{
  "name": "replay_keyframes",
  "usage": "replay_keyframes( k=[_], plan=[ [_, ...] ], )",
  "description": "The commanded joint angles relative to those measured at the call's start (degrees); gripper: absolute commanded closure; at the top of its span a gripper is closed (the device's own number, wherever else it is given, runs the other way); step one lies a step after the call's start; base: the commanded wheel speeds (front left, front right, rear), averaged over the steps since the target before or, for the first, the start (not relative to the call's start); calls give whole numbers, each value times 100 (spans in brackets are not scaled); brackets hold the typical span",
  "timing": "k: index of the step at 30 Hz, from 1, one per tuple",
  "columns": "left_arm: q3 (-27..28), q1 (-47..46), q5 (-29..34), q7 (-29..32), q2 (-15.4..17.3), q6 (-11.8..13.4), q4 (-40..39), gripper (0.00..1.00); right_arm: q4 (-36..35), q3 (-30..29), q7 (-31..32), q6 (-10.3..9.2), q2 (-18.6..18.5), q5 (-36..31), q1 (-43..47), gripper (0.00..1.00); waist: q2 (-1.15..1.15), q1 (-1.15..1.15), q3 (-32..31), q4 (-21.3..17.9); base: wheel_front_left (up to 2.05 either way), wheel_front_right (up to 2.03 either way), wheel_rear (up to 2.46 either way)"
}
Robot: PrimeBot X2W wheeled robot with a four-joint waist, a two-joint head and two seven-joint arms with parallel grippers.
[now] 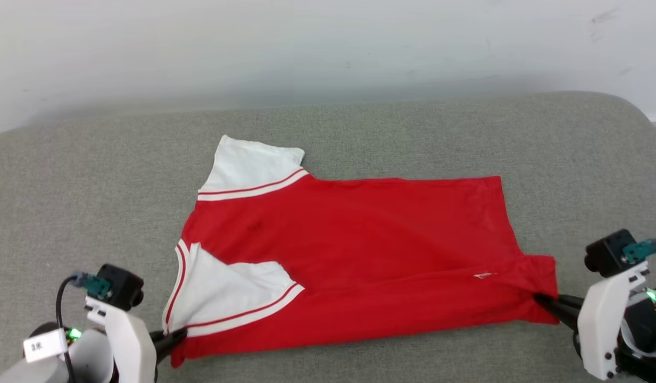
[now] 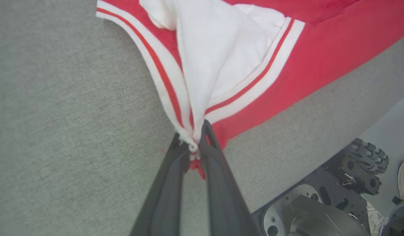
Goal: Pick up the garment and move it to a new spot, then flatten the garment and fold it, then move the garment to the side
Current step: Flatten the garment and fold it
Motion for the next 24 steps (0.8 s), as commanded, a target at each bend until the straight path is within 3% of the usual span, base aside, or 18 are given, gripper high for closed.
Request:
replay_keyframes(
  k=[1, 6, 11, 19, 20, 21, 24],
  plan=[
    [20, 154, -52, -57, 45, 56, -66, 100, -63, -123, 63, -8, -48, 31, 157, 100, 0, 0, -14, -1, 0, 0, 0],
    [11, 541, -185, -156, 163, 206, -166, 100, -274, -497, 382, -8, -30, -4, 693, 100, 0, 0, -10, 9, 0, 0, 0],
    [-48, 758, -284, -247, 67, 223, 19, 100, -167, -750, 582, -9, 119, -105, 997, 100, 0, 0, 88, 15, 0, 0, 0],
    [-193, 671, -260, -398, -393, 4, 840, 100, 650, -654, 247, -8, 659, -375, 929, 100, 0, 0, 280, 81, 0, 0, 0],
    [-190, 669, -238, -442, -405, 10, 894, 55, 708, -664, 144, -9, 677, -414, 919, 55, 0, 0, 270, 87, 0, 0, 0],
    [-173, 652, -186, -519, -404, 27, 930, 0, 751, -714, 37, -9, 696, -444, 910, 0, 0, 0, 257, 93, 0, 0, 0],
    [-51, 676, -58, -866, -336, 81, 825, 0, 599, -1039, -473, -8, 826, -576, 953, 0, 0, 0, 141, 97, 0, 0, 0]
  ],
)
